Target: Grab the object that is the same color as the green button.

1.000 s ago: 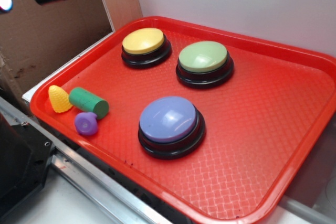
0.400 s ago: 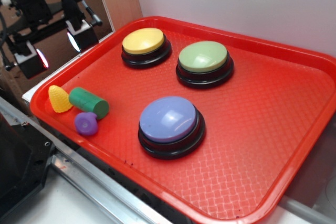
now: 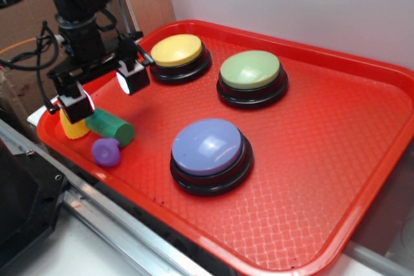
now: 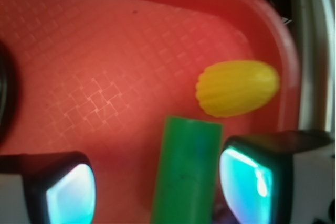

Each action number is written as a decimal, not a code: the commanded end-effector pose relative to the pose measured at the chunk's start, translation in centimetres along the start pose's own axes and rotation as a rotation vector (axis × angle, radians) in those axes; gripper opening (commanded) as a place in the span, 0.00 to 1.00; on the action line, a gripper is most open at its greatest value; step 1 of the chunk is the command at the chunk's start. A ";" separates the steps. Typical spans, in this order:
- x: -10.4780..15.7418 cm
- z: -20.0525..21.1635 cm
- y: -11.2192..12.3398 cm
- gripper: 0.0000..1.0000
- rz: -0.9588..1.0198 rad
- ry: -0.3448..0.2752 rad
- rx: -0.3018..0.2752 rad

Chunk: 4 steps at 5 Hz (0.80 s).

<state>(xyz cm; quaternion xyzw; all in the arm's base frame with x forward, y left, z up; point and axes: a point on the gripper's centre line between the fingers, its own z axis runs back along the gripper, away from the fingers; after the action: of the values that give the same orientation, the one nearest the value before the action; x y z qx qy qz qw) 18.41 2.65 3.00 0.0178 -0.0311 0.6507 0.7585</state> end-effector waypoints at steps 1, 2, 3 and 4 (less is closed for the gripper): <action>-1.6 -2.2 1.4 1.00 -0.027 0.001 0.048; -1.9 -2.5 1.8 1.00 -0.032 -0.006 0.045; -1.6 -2.7 1.2 0.00 -0.117 0.010 0.028; -1.2 -0.8 0.8 0.00 -0.275 0.058 0.001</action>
<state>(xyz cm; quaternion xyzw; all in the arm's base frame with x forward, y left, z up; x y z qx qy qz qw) 17.33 1.07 1.46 0.0101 0.0128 0.5370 0.8434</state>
